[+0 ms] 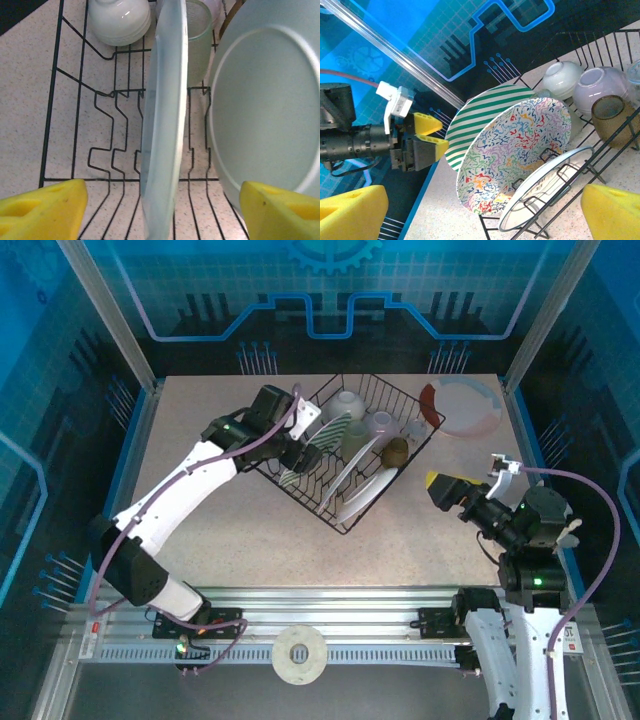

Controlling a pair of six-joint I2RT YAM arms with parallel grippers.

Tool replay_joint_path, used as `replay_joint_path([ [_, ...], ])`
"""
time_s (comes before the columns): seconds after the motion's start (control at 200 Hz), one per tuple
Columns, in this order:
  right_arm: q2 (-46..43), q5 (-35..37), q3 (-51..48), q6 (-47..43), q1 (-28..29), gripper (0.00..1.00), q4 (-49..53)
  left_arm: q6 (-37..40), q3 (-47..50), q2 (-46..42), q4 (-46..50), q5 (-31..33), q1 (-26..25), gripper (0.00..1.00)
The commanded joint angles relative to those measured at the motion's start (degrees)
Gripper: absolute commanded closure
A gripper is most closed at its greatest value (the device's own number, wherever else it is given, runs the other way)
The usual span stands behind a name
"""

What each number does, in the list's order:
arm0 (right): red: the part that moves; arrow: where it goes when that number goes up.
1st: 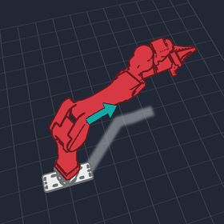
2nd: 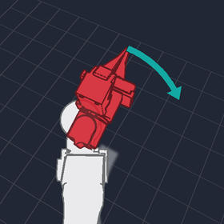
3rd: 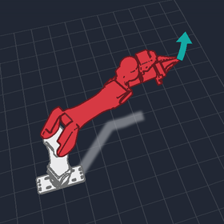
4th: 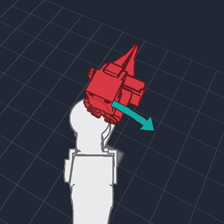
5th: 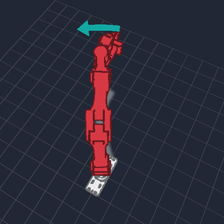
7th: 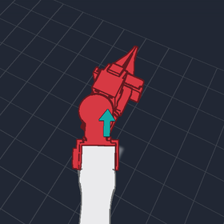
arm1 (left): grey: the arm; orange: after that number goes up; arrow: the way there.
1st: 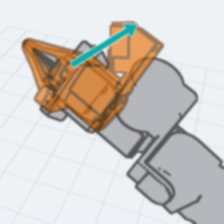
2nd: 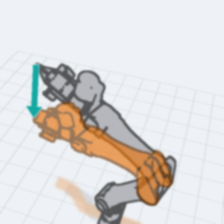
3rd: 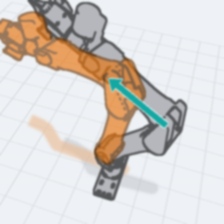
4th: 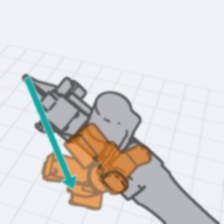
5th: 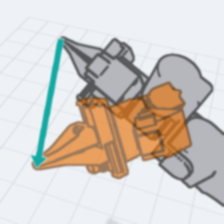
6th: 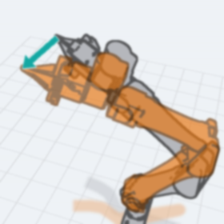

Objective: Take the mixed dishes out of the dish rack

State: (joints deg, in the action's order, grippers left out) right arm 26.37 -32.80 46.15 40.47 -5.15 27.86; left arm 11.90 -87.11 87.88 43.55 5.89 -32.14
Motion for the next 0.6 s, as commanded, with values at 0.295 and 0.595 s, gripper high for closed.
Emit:
replay_joint_path([
  [0.295,-2.4,-3.4,-2.9,2.4,0.8,0.00,-3.1,0.7,-4.5,6.8,-2.8,9.8,-3.1,0.53],
  [0.595,-3.5,-3.7,-4.1,3.3,0.9,0.00,-3.6,0.2,-5.7,8.4,-1.5,11.3,-4.8,0.87],
])
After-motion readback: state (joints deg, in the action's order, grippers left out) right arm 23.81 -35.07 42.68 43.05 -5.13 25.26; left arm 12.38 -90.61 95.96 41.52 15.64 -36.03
